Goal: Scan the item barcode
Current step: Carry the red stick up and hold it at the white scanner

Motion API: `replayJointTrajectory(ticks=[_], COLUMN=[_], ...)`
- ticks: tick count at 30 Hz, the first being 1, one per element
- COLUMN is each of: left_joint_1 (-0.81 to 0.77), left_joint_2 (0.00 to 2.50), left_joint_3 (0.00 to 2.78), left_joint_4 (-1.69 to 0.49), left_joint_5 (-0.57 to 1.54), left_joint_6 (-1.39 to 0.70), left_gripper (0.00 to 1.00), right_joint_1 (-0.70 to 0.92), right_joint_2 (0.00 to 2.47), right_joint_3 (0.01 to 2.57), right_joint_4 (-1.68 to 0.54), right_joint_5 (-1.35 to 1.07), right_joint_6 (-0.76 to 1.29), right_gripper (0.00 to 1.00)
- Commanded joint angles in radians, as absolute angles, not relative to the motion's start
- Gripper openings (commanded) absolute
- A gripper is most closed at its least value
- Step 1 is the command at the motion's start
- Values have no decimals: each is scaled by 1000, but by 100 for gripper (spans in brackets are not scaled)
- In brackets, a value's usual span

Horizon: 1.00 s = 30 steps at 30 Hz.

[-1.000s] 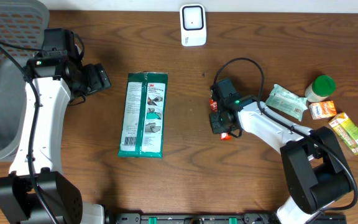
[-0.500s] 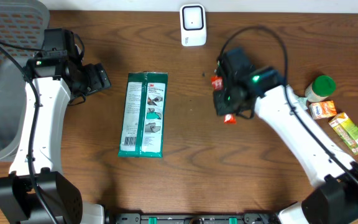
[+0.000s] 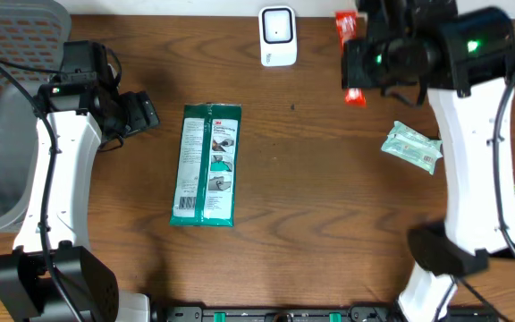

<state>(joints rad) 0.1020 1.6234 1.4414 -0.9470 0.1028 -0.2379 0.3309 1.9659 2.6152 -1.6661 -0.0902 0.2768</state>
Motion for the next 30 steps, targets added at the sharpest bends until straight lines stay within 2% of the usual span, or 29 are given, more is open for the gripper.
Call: replayJointTrajectory(ticks=[1,8,18,30], left_joint_1=[106,106,106,106], left_joint_2=[1627,1627,1627,1627], left_joint_3=[1444,1444,1444,1444], left_joint_4=[-952,-952,-952,-952], left_joint_5=[101,101,101,101], left_joint_6=[-232,-232,-232,-232], left_gripper=[92,92,92,93], right_joint_1=[318,329,340,347], right_joint_2=[2125,2381,2654,2732], right_joint_3=[2756,2752,2752,2753], right_joint_4=[-1678,-1427,-1053,-953], right_joint_5=[-155,-154,-121,-69], right_joint_6=[252,193,218,258], right_gripper=[1,1,1,1])
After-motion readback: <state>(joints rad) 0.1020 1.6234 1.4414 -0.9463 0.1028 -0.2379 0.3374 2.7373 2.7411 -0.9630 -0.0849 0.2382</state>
